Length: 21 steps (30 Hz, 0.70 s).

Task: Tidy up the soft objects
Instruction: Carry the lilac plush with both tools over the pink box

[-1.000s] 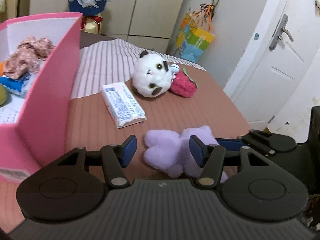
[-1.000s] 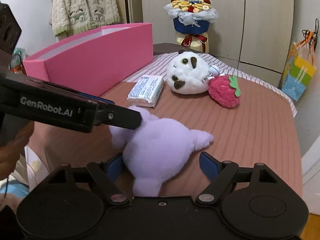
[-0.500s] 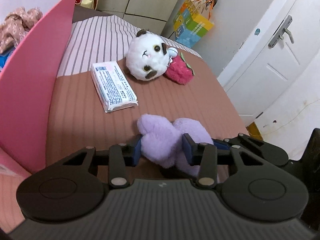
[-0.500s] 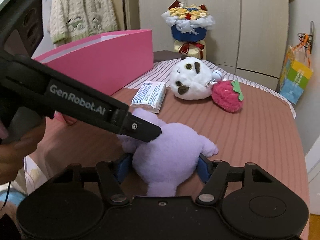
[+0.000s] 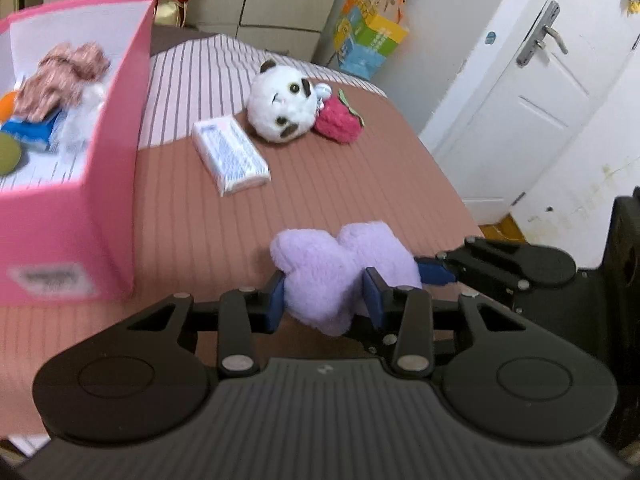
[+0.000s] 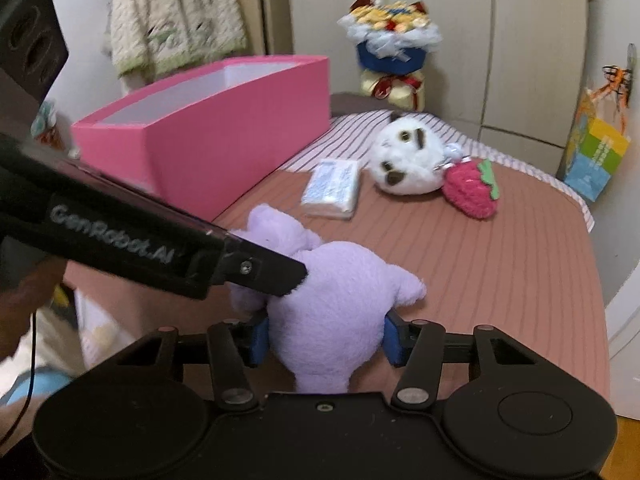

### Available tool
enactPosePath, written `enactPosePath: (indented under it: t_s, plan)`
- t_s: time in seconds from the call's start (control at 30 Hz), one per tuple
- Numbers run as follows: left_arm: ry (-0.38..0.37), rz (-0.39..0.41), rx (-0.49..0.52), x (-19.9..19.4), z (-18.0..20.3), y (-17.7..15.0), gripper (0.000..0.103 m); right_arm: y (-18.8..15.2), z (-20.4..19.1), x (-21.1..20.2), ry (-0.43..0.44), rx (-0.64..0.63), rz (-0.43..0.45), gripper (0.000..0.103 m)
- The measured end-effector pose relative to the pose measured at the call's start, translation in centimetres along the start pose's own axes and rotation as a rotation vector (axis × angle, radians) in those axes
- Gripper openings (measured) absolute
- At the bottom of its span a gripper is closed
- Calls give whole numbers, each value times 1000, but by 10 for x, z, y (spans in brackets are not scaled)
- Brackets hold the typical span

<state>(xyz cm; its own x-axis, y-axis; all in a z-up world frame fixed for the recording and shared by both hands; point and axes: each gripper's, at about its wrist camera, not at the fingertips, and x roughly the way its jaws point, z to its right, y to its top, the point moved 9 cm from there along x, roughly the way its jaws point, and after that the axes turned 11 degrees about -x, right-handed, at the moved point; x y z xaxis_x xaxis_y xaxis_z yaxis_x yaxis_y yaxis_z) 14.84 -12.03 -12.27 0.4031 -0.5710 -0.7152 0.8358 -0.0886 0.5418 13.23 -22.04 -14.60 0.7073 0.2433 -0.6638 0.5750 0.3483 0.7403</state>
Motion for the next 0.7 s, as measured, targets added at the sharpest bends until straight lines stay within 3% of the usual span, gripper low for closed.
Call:
enactPosePath:
  t_s: [0.43,0.57,0.7]
  plan:
    - [13,-10,-42,-103,-23,-16,39,39,-66,-45,193,-62,-51,59]
    - [41,25,-24,-139,-30,-14,39,62,-90,-58,245,-120,-37,59]
    - [45,91,-29,-169,-41,-2,39,88,-111,-69,226,-207,12,59]
